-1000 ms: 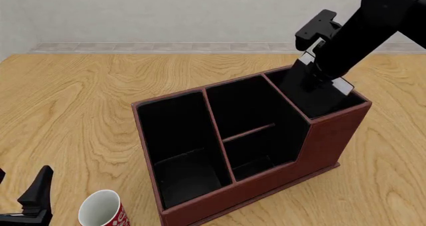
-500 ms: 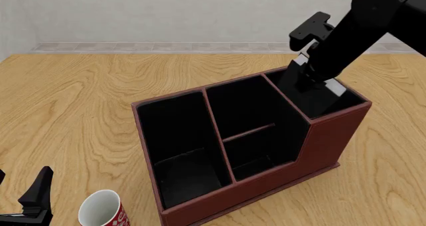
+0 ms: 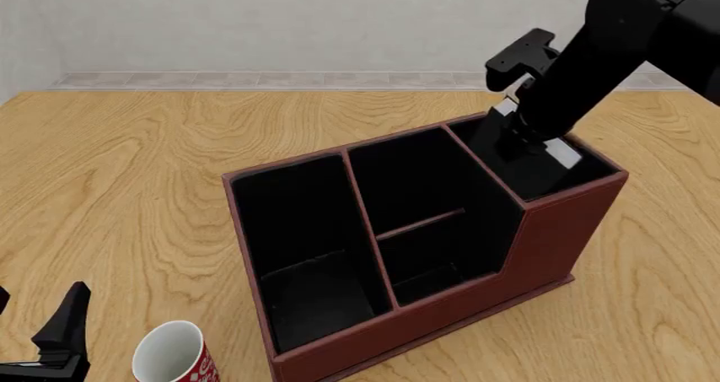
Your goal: Pick up the book and place it in the right compartment of the caddy.
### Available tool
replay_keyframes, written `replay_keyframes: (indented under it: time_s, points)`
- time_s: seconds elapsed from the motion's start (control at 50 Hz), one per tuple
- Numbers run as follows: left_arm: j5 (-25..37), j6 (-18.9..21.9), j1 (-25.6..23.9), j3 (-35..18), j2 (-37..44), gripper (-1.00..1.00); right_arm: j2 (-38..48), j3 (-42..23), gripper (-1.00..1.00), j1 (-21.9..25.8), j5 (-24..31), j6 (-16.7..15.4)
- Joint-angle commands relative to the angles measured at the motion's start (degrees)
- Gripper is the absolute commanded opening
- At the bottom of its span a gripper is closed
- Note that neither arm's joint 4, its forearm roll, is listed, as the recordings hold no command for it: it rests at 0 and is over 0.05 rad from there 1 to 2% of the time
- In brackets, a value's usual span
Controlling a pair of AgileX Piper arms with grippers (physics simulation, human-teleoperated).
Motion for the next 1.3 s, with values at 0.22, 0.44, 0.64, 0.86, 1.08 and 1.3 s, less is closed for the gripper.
replay_keyframes:
  time_s: [0.22,0.44,0.64,0.86,1.08,1.3]
  points:
    - [0.28,-0.1,-0.06,-0.56,0.0,1.0,-0.02,-0.45,-1.0,-2.36,0.0,0.48]
    - [0.15,-0.13,-0.22,-0.49,0.0,1.0,-0.2,-0.31,-1.0,-2.8,0.0,0.2]
    - [0.25,-0.11,-0.23,-0.6,0.0,1.0,-0.16,-0.16,1.0,-2.92,0.0,0.33]
    - [0.16,-0.12,-0.29,-0.49,0.0,1.0,-0.26,0.03,1.0,-3.03,0.0,0.16]
    - [0.02,-0.22,-0.27,-0.45,0.0,1.0,-1.01,0.39,1.0,-3.22,0.0,-0.25]
    - [0.08,-0.32,-0.53,-0.69,0.0,1.0,-5.97,4.37,1.0,-4.84,0.0,-6.47]
